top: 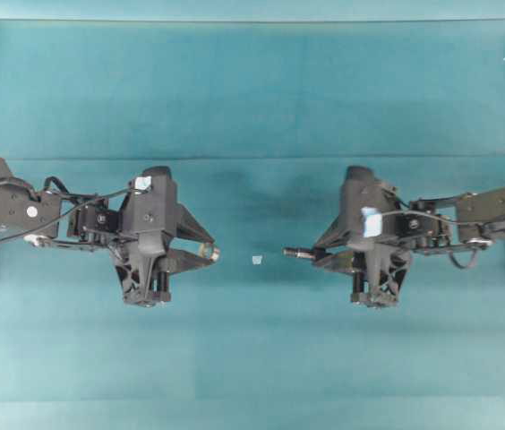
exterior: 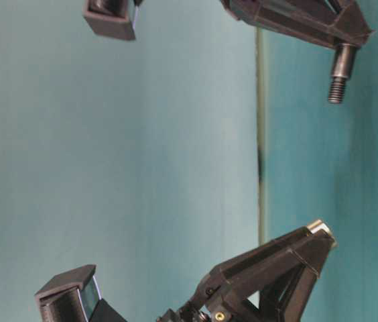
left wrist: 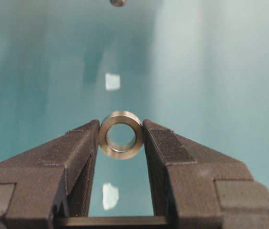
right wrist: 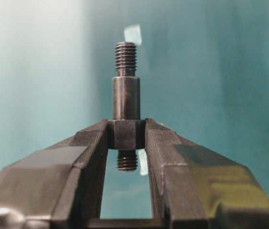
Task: Insert the washer onto the shaft with both hands.
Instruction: 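Lift both parts and rotate grippers to face each other, then bring the washer toward the shaft's upper threaded end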
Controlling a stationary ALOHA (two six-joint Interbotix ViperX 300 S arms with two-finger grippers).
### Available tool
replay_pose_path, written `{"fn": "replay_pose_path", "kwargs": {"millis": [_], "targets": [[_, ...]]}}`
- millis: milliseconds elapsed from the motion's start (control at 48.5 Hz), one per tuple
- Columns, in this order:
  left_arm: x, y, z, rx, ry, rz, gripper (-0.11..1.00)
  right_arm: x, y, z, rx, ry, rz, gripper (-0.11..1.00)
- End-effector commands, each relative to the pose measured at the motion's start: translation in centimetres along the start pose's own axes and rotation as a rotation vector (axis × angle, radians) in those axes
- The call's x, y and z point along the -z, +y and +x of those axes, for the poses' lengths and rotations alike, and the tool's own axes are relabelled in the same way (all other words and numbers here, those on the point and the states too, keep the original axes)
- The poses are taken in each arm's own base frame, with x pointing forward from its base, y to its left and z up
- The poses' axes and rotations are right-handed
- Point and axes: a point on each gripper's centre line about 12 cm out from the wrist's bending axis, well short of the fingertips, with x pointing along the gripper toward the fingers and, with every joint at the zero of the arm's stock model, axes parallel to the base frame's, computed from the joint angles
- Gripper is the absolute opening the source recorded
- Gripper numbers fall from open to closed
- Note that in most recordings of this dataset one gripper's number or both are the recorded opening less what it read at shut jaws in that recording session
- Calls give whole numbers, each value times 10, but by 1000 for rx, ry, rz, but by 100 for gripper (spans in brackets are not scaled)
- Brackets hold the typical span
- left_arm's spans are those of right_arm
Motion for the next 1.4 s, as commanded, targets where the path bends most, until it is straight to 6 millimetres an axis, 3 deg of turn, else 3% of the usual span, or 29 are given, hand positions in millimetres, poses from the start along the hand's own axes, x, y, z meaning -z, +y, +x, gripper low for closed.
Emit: {"fn": "replay_pose_path", "kwargs": {"millis": [0, 289, 1381], "targets": [[-13, -2, -4, 7, -60, 3, 36, -7, 3, -7, -14, -61, 30, 0], [-19, -3, -2, 15, -125, -4, 36, 0, 7, -9, -26, -67, 35, 0], [-33, -9, 6, 41, -252, -55, 36, -12, 21, -3, -77, -212, 13, 0]]}}
